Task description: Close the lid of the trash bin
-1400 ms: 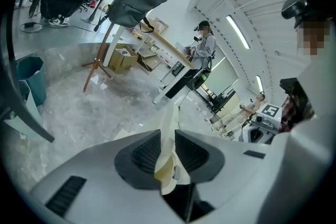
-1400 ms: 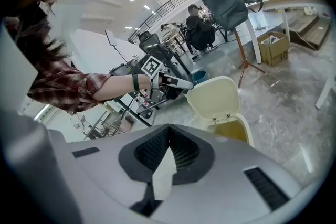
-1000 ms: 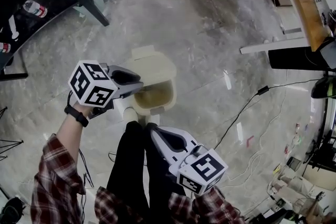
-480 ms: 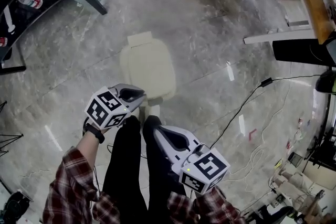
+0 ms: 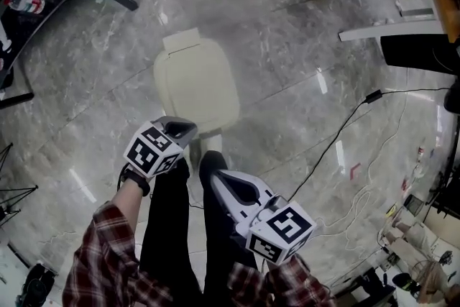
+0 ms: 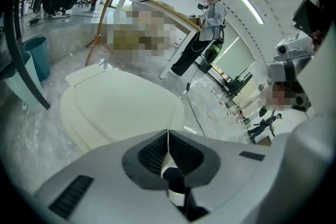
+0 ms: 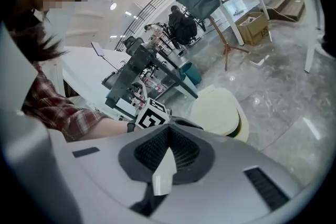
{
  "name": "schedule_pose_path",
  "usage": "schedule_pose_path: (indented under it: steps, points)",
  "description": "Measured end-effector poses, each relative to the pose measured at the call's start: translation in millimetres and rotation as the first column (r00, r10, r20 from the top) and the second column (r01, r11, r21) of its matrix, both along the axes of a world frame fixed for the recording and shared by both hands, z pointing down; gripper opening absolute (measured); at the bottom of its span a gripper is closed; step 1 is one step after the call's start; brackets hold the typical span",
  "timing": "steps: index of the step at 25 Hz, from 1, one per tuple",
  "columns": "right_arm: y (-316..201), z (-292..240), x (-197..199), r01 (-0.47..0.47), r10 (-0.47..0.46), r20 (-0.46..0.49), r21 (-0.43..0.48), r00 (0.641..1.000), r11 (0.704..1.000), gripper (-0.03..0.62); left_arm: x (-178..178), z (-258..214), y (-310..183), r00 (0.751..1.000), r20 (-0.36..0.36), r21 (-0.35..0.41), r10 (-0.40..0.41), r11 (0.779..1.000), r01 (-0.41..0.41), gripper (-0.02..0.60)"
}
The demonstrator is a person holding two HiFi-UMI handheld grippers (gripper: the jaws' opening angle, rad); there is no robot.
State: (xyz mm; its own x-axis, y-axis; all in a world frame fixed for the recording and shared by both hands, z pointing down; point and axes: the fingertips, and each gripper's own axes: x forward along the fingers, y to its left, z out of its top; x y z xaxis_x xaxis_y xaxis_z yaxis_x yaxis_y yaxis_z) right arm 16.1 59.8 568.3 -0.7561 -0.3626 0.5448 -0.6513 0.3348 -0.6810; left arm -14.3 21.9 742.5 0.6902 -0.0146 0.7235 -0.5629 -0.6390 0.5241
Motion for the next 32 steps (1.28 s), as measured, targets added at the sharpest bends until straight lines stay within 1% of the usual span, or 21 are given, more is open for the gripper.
schedule_pose_path:
  steps: [6, 13, 17, 22, 27, 32]
  points:
    - [-3, 12, 4, -0.024, 0.024, 0.002, -0.021, 1.000, 0.999, 0.012, 6, 24, 5, 0.999, 0.034, -0.030, 0.043, 0.999, -0.041, 0.018]
    - [-6, 20, -2, -0.030, 0.030, -0.001, -0.036, 1.000, 0.999, 0.012, 7, 45, 7, 0.995, 0.072, -0.051, 0.068, 0.997, -0.064, 0.018]
    - [-3, 22, -4, -0.038, 0.038, 0.000, -0.046, 0.999, 0.998, 0.012, 7, 50, 10, 0.994, 0.073, -0.062, 0.080, 0.995, -0.075, 0.018]
    - [0, 26, -12, -0.036, 0.036, 0.002, -0.056, 0.999, 0.998, 0.012, 8, 53, 12, 0.990, 0.086, -0.049, 0.115, 0.993, -0.111, 0.011]
    - [3, 28, -20, -0.029, 0.030, 0.005, -0.057, 1.000, 0.998, 0.012, 8, 56, 12, 0.989, 0.084, -0.050, 0.118, 0.992, -0.114, 0.011]
    - [4, 27, -22, -0.026, 0.026, 0.001, -0.058, 1.000, 0.998, 0.012, 7, 60, 13, 0.990, 0.087, -0.069, 0.112, 0.992, -0.107, 0.011]
